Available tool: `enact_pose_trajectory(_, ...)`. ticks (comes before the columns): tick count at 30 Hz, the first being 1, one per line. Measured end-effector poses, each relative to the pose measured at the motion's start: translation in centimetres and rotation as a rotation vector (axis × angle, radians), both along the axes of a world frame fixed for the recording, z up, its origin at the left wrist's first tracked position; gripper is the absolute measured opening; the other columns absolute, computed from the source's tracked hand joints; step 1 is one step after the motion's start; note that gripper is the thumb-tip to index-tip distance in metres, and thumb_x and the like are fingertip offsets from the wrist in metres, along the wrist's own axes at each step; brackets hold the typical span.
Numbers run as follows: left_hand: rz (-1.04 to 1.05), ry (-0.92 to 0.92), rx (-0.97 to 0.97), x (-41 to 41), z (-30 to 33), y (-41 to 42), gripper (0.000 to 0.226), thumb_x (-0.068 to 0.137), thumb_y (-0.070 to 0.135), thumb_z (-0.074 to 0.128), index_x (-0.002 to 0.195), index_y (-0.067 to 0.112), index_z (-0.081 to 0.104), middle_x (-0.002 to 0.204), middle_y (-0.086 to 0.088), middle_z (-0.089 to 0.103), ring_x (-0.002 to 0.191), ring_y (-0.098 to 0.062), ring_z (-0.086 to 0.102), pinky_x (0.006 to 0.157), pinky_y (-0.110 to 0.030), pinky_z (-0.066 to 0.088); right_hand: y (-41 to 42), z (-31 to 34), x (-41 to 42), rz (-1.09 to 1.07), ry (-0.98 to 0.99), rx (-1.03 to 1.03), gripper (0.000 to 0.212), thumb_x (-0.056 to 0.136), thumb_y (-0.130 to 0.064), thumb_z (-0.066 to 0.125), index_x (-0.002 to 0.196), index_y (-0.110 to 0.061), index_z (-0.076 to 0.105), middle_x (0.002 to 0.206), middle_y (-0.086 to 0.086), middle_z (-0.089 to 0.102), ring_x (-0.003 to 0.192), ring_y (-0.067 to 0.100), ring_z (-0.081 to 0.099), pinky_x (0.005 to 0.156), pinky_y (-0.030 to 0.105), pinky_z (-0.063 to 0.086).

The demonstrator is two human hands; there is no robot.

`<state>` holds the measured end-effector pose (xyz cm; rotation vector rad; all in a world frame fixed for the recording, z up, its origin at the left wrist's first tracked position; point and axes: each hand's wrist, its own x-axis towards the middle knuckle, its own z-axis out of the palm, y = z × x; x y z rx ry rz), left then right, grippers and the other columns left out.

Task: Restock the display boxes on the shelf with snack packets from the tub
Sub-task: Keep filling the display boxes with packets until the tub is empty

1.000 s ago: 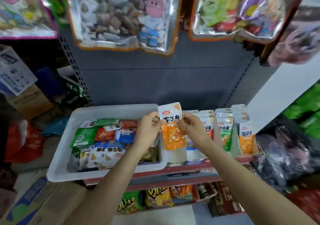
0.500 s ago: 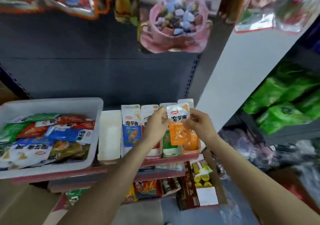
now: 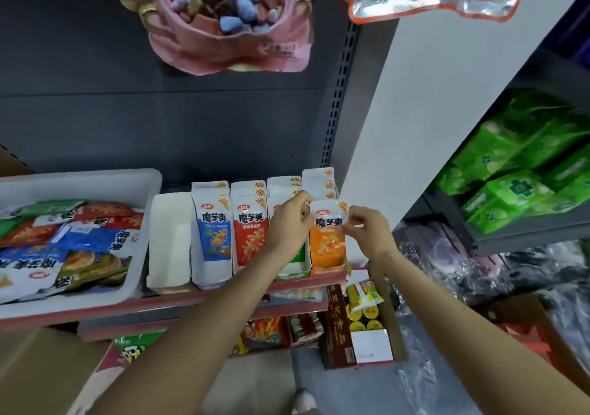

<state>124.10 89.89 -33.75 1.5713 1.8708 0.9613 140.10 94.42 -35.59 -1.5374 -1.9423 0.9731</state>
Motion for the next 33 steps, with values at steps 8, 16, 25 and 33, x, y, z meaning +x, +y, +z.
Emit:
enact_pose_trajectory(8, -0.067, 0.136, -0.068, 0.3, -1.0, 0.3, 0.02, 0.09, 0.01, 0.06, 0.11, 0.008, 0.062, 0.098, -0.006, 0.065, 0.084, -0.014, 0.057, 0.075, -0.024, 0.048, -0.2, -0.1, -0.5, -0.048, 0.02, 0.002, 0.011, 0.087, -0.013, 0.065, 0.094, -0.012, 0.057, 0.082, 0.008, 0.063, 0.073, 0.015, 0.054, 0.064, 0.022, 0.043)
enact_pose_trajectory(16, -0.02, 0.093, -0.085, 0.4, -0.9, 0.7, 0.013, 0.092, 0.013, 0.058, 0.104, 0.01, 0.06, 0.097, -0.004, 0.064, 0.086, -0.015, 0.059, 0.074, -0.025, 0.049, 0.3, 0.3, -1.3, -0.019, -0.187, -0.006, 0.027, 0.088, -0.016, 0.063, 0.113, -0.014, 0.053, 0.108, 0.007, 0.057, 0.093, 0.018, 0.055, 0.074, 0.022, 0.042)
enact_pose_trajectory(25, 0.26, -0.062, 0.019, -9.0, 1.4, -5.6, 0.014, 0.091, 0.012, 0.057, 0.103, 0.014, 0.063, 0.091, 0.005, 0.064, 0.08, -0.006, 0.058, 0.069, -0.012, 0.046, -3.5, 4.0, -10.2, 0.255, -0.209, 0.252, 0.026, 0.092, -0.014, 0.055, 0.118, -0.013, 0.057, 0.12, 0.005, 0.051, 0.113, 0.021, 0.047, 0.093, 0.027, 0.038)
enact_pose_trajectory(33, 0.554, -0.007, 0.034, -25.3, 1.2, -13.8, 0.014, 0.091, 0.008, 0.055, 0.101, 0.007, 0.065, 0.092, -0.007, 0.067, 0.084, -0.017, 0.059, 0.074, -0.024, 0.045, -8.5, 3.8, -27.4, 0.554, -0.091, 0.087, 0.02, 0.09, -0.009, 0.055, 0.109, -0.008, 0.06, 0.1, 0.006, 0.054, 0.086, 0.016, 0.053, 0.075, 0.018, 0.037)
